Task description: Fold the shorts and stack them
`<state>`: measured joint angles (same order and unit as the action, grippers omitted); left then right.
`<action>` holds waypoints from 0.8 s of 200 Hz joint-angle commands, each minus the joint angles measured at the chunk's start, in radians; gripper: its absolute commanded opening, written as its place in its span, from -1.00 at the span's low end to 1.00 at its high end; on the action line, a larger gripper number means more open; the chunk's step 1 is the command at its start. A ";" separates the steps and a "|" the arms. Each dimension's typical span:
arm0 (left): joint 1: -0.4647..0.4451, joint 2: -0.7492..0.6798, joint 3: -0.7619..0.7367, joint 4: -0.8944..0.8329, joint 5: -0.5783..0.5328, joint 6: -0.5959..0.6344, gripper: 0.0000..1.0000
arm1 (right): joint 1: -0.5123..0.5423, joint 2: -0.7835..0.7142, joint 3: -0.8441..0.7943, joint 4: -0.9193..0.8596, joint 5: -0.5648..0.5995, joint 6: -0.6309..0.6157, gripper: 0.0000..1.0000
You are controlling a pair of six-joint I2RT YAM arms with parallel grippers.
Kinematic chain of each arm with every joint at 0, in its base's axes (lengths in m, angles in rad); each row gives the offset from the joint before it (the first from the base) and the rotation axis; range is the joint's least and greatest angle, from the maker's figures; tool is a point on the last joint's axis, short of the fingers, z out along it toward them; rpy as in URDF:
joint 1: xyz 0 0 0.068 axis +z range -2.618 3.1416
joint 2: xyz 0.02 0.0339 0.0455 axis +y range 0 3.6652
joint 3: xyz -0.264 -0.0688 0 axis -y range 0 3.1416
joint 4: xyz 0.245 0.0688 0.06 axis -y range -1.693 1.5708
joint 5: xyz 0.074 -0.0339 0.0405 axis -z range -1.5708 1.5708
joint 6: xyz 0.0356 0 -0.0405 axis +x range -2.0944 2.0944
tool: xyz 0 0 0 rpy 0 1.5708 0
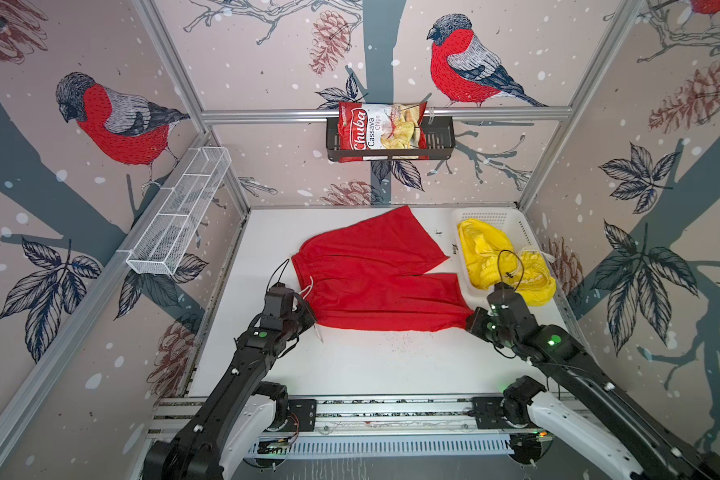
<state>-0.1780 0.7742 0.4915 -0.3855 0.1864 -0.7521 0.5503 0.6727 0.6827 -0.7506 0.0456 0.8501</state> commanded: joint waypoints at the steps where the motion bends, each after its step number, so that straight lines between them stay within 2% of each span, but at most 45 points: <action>1: 0.003 -0.078 0.102 -0.182 -0.054 0.010 -1.00 | -0.017 -0.002 0.113 -0.129 0.101 -0.056 -1.00; 32: 0.003 -0.124 0.244 -0.272 -0.070 0.022 -1.00 | -0.017 0.078 0.298 -0.106 0.168 -0.117 -1.00; 61: 0.004 -0.091 0.289 -0.277 -0.079 0.036 -1.00 | -0.031 0.212 0.434 0.028 0.253 -0.195 -1.00; 109: 0.025 0.004 0.396 -0.264 -0.177 0.098 -1.00 | -0.107 0.522 0.599 0.225 0.235 -0.322 -1.00; 134: 0.066 0.049 0.382 -0.238 -0.138 0.108 -1.00 | -0.124 0.712 0.689 0.283 0.225 -0.362 -1.00; 160: 0.137 0.083 0.274 -0.171 -0.045 0.097 -1.00 | -0.138 0.907 0.790 0.331 0.187 -0.387 -1.00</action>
<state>-0.0929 0.8360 0.8356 -0.5461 0.1806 -0.6800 0.4362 1.4631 1.4014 -0.5182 0.1131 0.5175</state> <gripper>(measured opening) 0.066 0.049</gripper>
